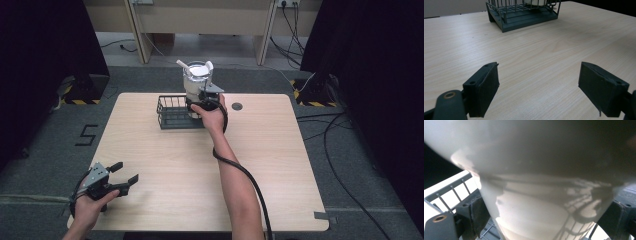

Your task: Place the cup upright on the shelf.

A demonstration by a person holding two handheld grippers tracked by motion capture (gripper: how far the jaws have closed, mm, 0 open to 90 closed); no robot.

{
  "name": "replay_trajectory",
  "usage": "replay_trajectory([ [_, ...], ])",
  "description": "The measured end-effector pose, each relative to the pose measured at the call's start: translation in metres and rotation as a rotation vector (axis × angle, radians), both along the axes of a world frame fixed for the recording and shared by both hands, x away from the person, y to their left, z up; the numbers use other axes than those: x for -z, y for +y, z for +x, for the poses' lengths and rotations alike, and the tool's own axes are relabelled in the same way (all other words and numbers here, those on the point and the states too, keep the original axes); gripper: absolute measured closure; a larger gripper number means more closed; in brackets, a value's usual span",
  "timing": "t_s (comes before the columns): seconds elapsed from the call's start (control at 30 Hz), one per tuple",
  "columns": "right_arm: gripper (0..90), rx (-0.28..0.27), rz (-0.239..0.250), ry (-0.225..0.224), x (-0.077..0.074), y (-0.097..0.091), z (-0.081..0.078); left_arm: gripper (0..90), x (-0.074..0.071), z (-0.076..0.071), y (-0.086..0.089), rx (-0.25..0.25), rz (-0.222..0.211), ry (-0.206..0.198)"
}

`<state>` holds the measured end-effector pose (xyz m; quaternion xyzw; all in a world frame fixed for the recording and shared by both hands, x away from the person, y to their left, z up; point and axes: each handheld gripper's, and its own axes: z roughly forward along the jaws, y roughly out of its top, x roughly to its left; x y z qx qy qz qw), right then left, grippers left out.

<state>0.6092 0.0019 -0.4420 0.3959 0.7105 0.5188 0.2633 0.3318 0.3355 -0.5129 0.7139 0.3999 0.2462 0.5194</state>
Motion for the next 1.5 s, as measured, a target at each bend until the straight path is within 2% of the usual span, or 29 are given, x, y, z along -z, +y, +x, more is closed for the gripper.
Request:
replay_trajectory([
  [0.23, 11.0, 0.006, 0.007, -0.009, 0.004, 0.001, -0.001, 16.0, 0.000, 0.000, 0.000, 0.003, 0.002, 0.001],
  [0.43, 10.2, 0.005, -0.004, -0.072, 0.013, 0.008, -0.005, 15.9, 0.000, -0.001, -0.001, 0.007, 0.006, 0.000],
  [0.53, 9.4, 0.027, 0.019, -0.067, 0.014, 0.008, -0.006, 15.9, 0.000, -0.001, 0.000, 0.007, 0.006, 0.001],
  [0.97, 9.6, 0.027, 0.011, -0.075, 0.014, 0.004, -0.014, 15.9, 0.000, 0.000, -0.002, 0.010, 0.007, 0.002],
  [1.1, 12.3, 0.032, 0.014, -0.071, 0.014, 0.003, -0.019, 15.9, 0.000, 0.000, -0.003, 0.013, 0.007, 0.002],
  [1.5, 14.6, 0.040, 0.010, -0.090, 0.006, -0.002, -0.031, 15.9, 0.000, -0.001, -0.003, 0.012, 0.006, 0.001],
])
